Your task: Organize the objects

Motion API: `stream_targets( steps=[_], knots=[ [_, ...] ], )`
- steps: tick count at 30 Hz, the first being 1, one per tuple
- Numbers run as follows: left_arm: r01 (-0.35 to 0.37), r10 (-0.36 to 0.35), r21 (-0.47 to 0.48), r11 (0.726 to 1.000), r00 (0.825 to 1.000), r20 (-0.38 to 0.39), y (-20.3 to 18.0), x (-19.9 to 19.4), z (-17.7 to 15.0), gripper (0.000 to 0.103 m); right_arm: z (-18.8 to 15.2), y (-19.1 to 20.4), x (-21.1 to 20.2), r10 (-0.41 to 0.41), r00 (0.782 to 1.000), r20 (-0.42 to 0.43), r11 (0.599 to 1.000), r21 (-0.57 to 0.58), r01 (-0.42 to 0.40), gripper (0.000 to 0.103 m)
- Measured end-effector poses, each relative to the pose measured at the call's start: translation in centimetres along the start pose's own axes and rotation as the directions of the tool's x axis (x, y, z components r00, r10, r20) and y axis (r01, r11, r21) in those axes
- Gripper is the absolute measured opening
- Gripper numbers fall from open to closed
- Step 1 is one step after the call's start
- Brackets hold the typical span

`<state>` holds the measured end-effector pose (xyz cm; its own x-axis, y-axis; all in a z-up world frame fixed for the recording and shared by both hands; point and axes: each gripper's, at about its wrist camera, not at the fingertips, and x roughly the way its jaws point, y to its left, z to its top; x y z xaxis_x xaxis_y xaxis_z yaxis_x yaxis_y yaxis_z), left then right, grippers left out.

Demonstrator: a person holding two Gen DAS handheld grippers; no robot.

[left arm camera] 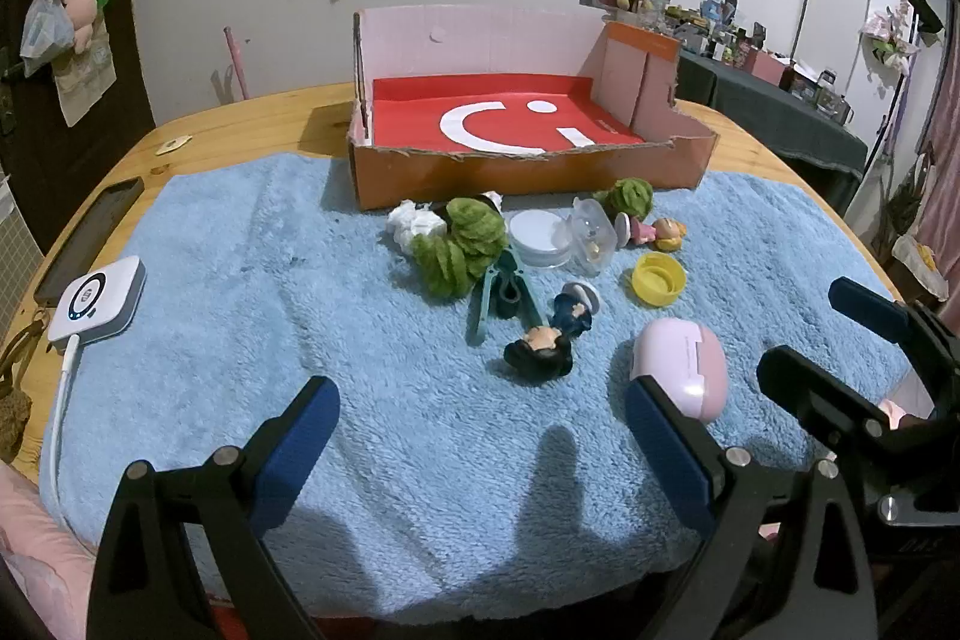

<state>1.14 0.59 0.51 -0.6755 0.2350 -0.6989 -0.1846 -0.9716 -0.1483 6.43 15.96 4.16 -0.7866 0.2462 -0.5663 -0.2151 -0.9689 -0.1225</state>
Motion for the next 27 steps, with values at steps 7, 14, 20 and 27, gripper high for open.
stream_targets(
  steps=[7, 14, 20, 27],
  knots=[
    [0.005, -0.005, 0.001, 1.000, 1.000, 0.000, 0.0, 0.0, 0.0, 0.098, 0.0, 0.1, 0.0, -0.009, 1.000, 0.001, 1.000, 0.001, 0.009, 0.103],
    [0.005, -0.005, -0.001, 1.000, 1.000, -0.001, 0.2, 0.0, 0.0, 0.098, -0.1, 0.1, 0.1, -0.017, 1.000, -0.003, 1.000, 0.004, 0.017, 0.103],
    [0.000, -0.001, -0.027, 1.000, 1.000, -0.019, 1.5, 0.7, 0.2, 0.096, -0.5, 0.2, 0.7, -0.014, 1.000, -0.025, 1.000, -0.001, 0.014, 0.103],
    [0.048, -0.050, -0.043, 0.998, 0.998, -0.034, 2.1, 1.4, 0.5, 0.093, -1.1, 1.3, 2.0, 0.012, 0.998, -0.062, 1.000, -0.027, -0.014, 0.103]
  ],
)
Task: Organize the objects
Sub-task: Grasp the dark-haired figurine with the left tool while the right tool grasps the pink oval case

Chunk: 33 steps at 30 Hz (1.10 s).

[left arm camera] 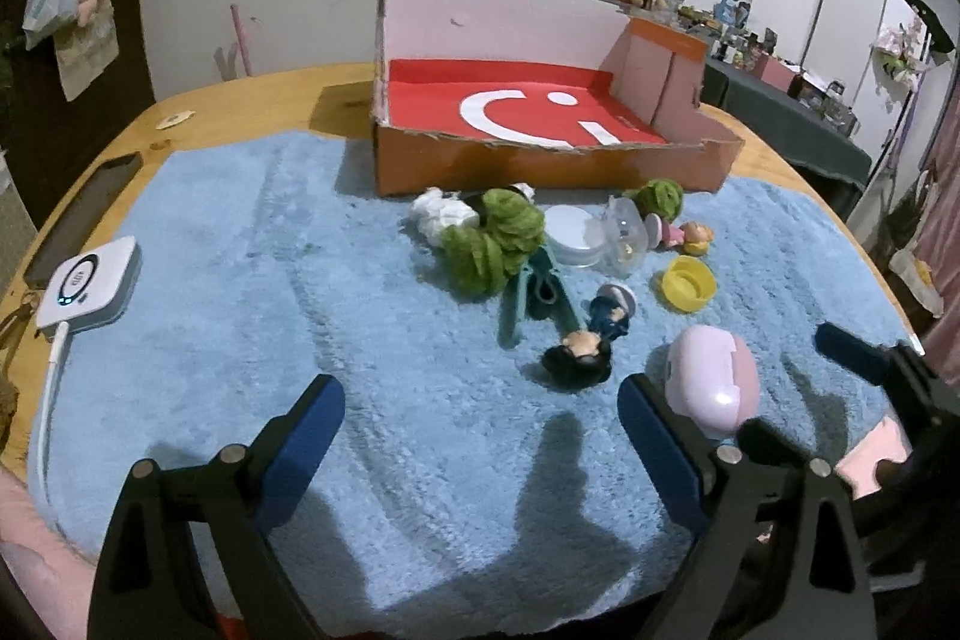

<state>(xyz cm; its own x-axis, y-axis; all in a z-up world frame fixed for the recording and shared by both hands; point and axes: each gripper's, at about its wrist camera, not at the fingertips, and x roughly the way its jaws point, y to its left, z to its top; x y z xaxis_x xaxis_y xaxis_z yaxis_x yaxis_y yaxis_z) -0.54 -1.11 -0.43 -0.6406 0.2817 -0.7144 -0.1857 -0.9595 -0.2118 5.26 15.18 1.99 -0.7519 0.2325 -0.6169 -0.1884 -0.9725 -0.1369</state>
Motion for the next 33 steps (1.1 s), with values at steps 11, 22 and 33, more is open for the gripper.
stream_targets(
  steps=[11, 22, 33],
  knots=[
    [0.060, -0.059, 0.024, 0.998, 0.998, -0.031, -1.4, 1.4, 0.5, 0.082, 0.1, 0.1, 2.2, -0.002, 0.999, -0.043, 0.999, 0.039, 0.003, 0.100],
    [0.104, -0.103, 0.025, 0.994, 0.994, -0.034, -1.5, 2.5, 1.3, 0.073, 0.5, 0.1, 2.8, 0.046, 0.998, -0.035, 0.998, 0.033, -0.045, 0.082],
    [0.205, -0.204, 0.014, 0.979, 0.978, -0.043, -1.9, 2.1, 1.1, 0.057, 1.0, -0.2, 3.1, 0.068, 0.997, -0.036, 0.997, 0.032, -0.067, 0.051]
  ],
)
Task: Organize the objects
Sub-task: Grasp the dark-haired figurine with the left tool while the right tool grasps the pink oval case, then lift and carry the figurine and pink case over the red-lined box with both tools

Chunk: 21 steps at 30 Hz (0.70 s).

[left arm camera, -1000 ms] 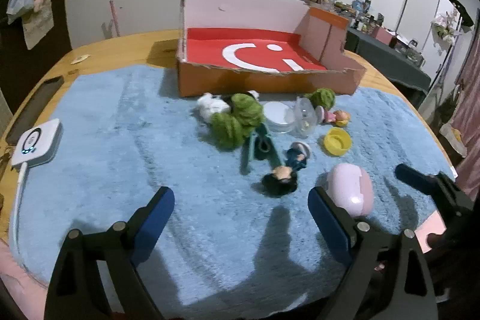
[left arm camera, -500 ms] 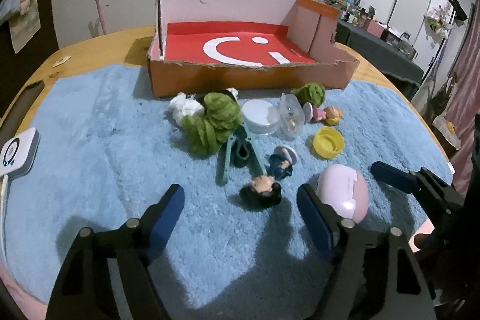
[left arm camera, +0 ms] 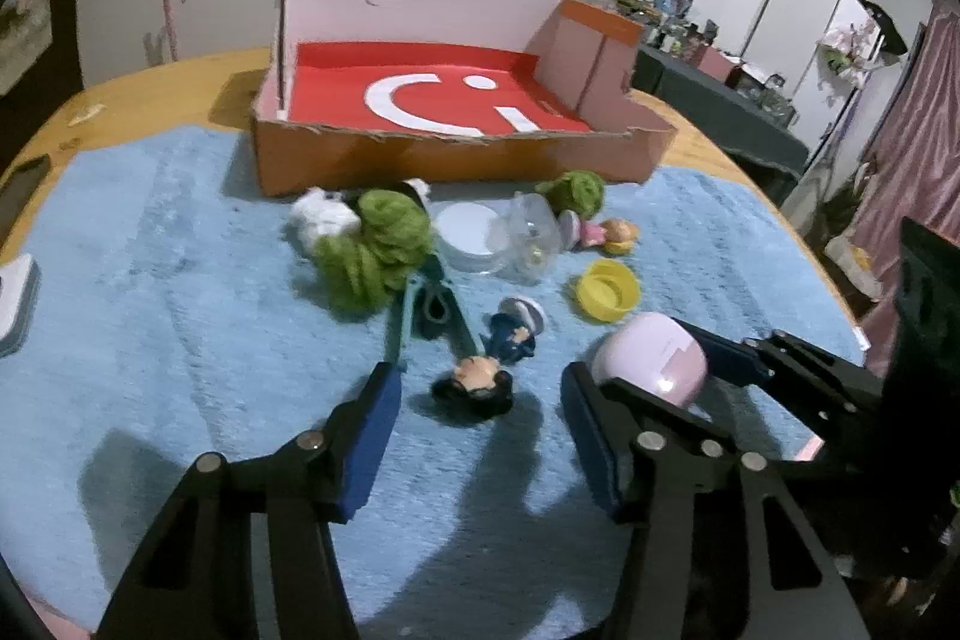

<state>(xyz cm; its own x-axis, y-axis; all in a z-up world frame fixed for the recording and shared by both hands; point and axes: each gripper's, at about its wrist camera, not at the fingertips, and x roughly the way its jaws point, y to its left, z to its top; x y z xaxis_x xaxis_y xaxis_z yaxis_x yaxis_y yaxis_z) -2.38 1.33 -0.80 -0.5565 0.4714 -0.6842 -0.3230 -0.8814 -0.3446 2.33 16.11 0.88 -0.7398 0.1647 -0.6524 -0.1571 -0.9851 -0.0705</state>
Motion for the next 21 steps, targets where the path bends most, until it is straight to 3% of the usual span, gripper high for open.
stream_targets(
  steps=[5, 11, 21],
  knots=[
    [-0.009, 0.009, 0.014, 1.000, 1.000, -0.001, -0.13, 0.50, 0.38, 0.052, 0.08, -0.44, -0.03, -0.007, 1.000, 0.000, 1.000, 0.011, 0.007, 0.051],
    [-0.047, 0.047, 0.054, 0.997, 0.999, 0.000, -0.39, 0.75, 0.24, 0.030, 0.04, -0.61, -0.10, -0.010, 1.000, 0.003, 1.000, 0.022, 0.010, 0.051],
    [-0.066, 0.065, 0.077, 0.995, 0.998, 0.018, -0.83, 0.27, -0.12, 0.030, 0.29, -0.28, -0.85, -0.023, 1.000, 0.020, 0.999, 0.025, 0.023, 0.051]
  ],
)
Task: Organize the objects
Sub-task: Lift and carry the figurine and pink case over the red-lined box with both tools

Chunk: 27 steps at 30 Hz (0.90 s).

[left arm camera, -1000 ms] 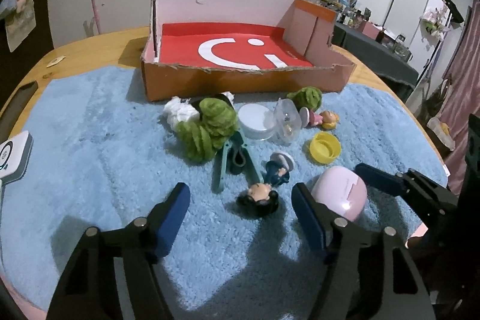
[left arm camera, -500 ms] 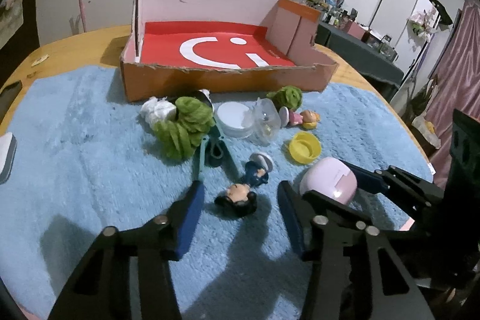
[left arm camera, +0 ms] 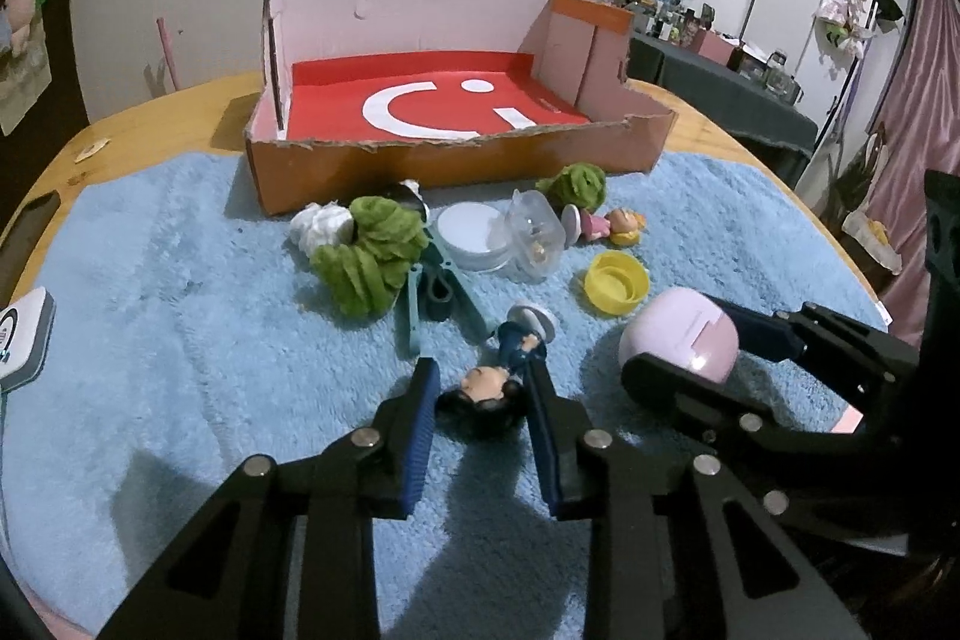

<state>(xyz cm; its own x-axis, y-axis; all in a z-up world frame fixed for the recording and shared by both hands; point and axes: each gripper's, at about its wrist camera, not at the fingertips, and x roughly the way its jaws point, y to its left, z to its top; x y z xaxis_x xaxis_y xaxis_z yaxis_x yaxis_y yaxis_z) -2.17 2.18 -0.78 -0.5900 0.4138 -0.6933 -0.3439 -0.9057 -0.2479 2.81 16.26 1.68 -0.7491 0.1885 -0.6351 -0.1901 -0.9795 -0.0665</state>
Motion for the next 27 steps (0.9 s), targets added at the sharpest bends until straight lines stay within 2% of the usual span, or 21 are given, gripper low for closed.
stream_targets(
  steps=[12, 27],
  knots=[
    [0.002, -0.002, 0.003, 1.000, 0.998, 0.059, 0.3, -1.8, 1.0, 0.030, 1.7, 0.0, -1.1, 0.002, 0.999, 0.042, 1.000, 0.012, -0.002, 0.051],
    [0.020, -0.021, 0.008, 1.000, 0.996, 0.083, 0.1, -2.9, 1.9, 0.030, 3.1, 0.0, -1.5, -0.003, 0.998, 0.065, 1.000, 0.015, 0.002, 0.051]
  ],
)
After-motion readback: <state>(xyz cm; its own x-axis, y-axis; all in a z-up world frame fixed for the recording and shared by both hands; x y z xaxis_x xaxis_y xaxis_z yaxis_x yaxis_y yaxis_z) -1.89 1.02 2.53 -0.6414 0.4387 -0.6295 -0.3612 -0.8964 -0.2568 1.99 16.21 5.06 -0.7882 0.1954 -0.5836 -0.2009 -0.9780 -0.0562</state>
